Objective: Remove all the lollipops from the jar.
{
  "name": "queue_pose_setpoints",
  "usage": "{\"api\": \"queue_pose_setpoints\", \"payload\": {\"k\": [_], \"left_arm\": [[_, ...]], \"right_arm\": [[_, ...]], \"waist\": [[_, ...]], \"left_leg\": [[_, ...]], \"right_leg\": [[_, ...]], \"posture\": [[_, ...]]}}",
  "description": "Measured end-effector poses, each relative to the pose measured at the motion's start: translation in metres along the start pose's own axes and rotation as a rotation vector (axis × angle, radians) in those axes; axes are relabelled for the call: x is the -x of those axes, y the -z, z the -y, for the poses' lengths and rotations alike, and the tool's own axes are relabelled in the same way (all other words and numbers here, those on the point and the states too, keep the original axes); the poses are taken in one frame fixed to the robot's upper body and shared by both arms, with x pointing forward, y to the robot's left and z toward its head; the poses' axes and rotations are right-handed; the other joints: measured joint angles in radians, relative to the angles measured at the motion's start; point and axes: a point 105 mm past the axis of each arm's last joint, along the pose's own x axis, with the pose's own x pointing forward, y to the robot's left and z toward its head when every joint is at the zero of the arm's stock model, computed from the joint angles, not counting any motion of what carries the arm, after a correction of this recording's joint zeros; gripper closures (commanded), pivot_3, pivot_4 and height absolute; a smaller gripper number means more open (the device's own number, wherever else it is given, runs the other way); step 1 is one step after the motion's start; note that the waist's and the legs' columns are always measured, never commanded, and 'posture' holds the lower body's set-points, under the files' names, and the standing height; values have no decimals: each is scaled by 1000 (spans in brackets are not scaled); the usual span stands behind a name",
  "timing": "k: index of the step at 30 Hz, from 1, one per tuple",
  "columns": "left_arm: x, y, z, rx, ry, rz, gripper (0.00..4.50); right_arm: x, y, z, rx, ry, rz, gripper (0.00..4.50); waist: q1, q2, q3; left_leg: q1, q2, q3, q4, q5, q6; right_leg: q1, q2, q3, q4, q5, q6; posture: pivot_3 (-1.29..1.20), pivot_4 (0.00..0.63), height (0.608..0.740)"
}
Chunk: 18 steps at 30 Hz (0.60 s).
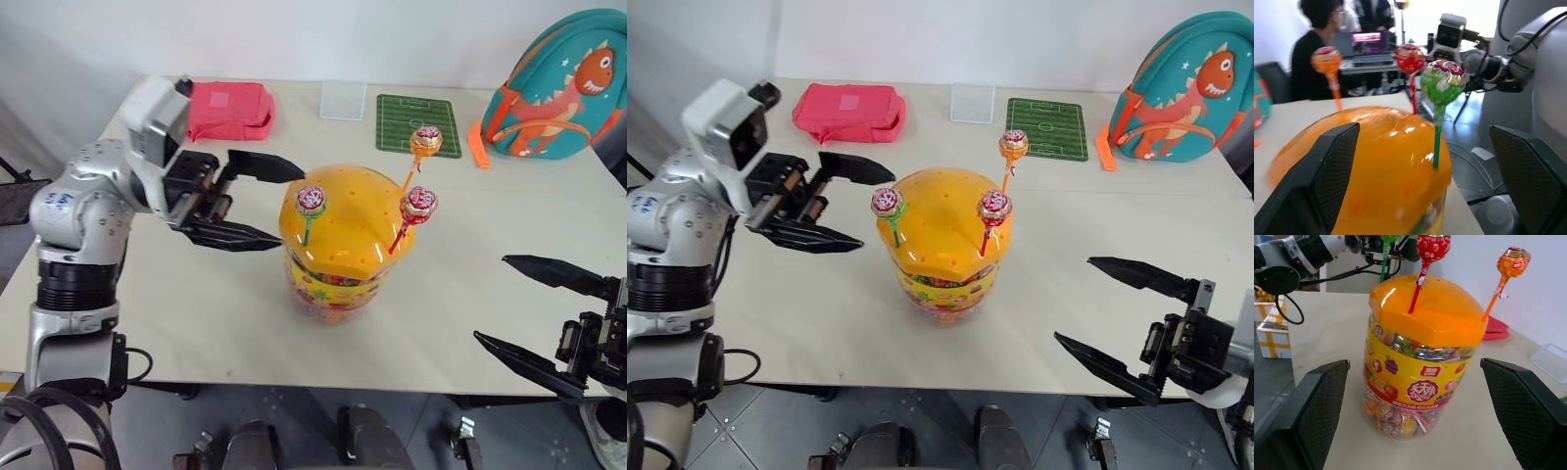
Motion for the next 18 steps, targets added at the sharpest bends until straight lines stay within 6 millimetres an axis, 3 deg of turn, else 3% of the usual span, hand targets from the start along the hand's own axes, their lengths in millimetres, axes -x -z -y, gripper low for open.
{"api": "queue_pose_setpoints", "payload": {"k": [4, 5, 12, 16, 18], "left_arm": [[-12, 6, -3, -23, 6, -10, 1463], [-12, 6, -3, -24, 6, -11, 1496], [-8, 9, -4, 12, 17, -4, 3296], [-6, -2, -2, 48, 57, 25, 4313], [-7, -9, -2, 26, 75, 20, 4452]], "right_arm": [[-2, 0, 3, 7, 22, 6, 0], [-2, 0, 3, 7, 24, 6, 0], [-6, -3, 5, 30, 52, 18, 0], [-7, -5, 7, 40, 66, 27, 0], [-8, -6, 9, 45, 72, 34, 0]], "waist": [[-3, 0, 0], [-3, 0, 0], [-1, 0, 0], [0, 0, 0], [-1, 0, 0]], "left_leg": [[0, 0, 0, -1, 0, 0], [0, 0, 0, -1, 0, 0], [0, 0, 0, 0, 0, 0], [0, 0, 0, 0, 0, 0], [0, 0, 0, 0, 0, 0]], "right_leg": [[0, 0, 0, 0, 0, 0], [0, 0, 0, 0, 0, 0], [0, 0, 0, 0, 0, 0], [0, 0, 0, 0, 0, 0], [0, 0, 0, 0, 0, 0]], "posture": [[0, 150, 740], [0, 150, 740], [0, 150, 740], [0, 150, 740], [0, 150, 740]]}}
